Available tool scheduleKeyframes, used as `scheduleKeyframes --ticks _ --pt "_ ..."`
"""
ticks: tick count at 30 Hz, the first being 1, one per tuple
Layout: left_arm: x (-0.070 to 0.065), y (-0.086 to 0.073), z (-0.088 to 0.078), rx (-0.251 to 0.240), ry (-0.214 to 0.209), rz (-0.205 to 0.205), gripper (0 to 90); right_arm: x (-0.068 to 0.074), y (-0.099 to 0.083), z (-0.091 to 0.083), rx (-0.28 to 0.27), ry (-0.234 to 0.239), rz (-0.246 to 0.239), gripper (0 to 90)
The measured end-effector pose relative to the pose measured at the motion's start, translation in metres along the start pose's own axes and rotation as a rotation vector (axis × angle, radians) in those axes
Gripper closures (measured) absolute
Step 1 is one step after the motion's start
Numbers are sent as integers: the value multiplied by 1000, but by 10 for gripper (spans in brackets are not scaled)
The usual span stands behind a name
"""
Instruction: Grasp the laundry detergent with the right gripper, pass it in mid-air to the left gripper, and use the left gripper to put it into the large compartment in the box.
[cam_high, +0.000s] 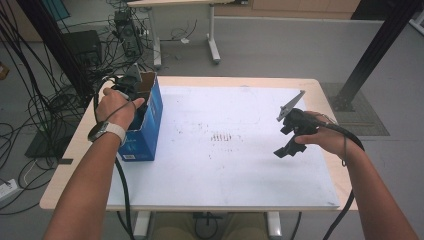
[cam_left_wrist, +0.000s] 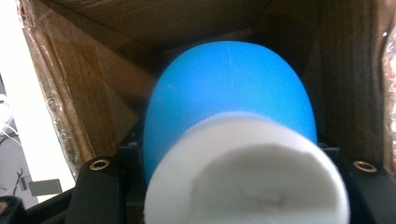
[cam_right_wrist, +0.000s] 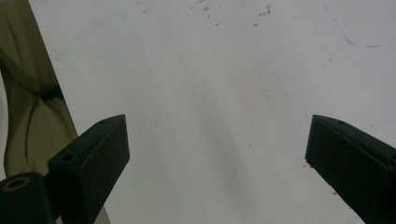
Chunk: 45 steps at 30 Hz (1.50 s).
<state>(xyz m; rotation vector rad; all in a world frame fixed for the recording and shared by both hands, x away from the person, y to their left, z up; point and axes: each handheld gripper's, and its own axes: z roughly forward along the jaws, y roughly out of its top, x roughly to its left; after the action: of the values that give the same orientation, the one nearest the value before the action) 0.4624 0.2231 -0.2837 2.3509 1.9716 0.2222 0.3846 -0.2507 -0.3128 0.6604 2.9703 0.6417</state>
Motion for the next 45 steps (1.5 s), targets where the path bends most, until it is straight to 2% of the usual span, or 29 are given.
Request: scheduleKeyframes --ticks 29,33,37,45 --pt "1 -2 0 -21 -1 15 360 1 0 3 5 5 -5 63" --pt "2 -3 -3 -28 -11 14 305 1 0 3 5 7 -2 63" --pt "3 -3 -4 -12 -28 43 278 2 0 3 10 7 -4 62" --pt "5 -6 -10 -43 -41 79 271 3 0 4 13 9 -3 62"
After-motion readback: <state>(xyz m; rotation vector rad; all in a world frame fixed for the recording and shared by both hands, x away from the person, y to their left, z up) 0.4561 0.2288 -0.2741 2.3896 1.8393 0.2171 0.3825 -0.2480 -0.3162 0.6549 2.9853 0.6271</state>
